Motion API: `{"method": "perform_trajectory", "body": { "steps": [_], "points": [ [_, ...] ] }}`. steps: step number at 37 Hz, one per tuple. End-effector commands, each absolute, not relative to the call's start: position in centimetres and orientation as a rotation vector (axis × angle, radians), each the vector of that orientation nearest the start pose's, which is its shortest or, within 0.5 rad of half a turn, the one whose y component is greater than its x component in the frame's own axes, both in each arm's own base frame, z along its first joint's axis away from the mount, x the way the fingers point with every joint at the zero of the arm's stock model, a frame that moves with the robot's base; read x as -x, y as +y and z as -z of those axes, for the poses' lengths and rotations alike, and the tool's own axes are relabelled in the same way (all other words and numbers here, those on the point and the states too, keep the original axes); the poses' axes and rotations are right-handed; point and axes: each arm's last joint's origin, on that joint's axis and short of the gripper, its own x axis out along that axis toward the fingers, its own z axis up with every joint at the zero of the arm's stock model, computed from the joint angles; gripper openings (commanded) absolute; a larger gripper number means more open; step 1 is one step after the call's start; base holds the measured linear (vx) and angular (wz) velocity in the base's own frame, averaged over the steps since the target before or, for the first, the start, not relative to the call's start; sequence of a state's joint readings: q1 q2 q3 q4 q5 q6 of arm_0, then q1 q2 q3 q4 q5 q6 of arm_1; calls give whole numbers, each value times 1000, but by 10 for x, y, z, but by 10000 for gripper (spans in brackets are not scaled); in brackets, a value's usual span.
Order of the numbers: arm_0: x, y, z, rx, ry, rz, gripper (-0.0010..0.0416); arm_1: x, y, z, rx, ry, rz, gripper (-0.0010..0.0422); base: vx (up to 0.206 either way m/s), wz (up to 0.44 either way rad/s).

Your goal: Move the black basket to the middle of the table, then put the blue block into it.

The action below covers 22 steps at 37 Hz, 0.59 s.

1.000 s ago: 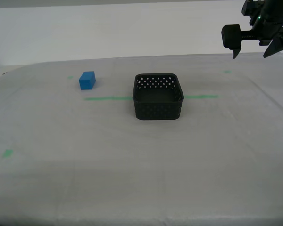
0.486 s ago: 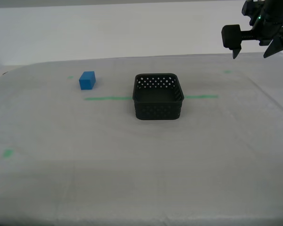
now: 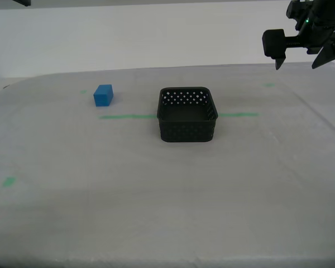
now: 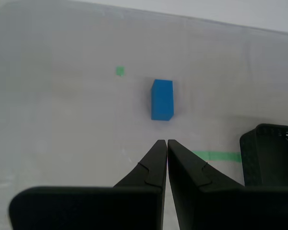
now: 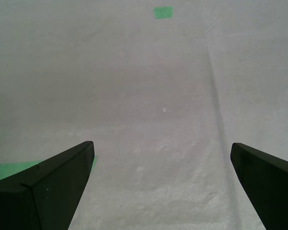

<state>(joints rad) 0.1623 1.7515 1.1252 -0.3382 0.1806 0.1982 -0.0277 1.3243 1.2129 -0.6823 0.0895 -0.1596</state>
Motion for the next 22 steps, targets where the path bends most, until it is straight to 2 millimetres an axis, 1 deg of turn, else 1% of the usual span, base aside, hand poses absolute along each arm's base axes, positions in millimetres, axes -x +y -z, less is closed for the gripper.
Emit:
{"method": "perform_trajectory", "body": {
  "steps": [1, 12, 22],
  "points": [
    [-352, 53, -190, -17, 940, 112, 399, -285, -16, -320, 185, 848, 58, 0, 0, 0],
    [-352, 53, -190, -18, 940, 112, 399, -322, -32, -312, 165, 966, 86, 0, 0, 0],
    [-352, 53, -190, -18, 940, 112, 399, -350, -38, -314, 149, 1017, 95, 0, 0, 0]
  ]
}}
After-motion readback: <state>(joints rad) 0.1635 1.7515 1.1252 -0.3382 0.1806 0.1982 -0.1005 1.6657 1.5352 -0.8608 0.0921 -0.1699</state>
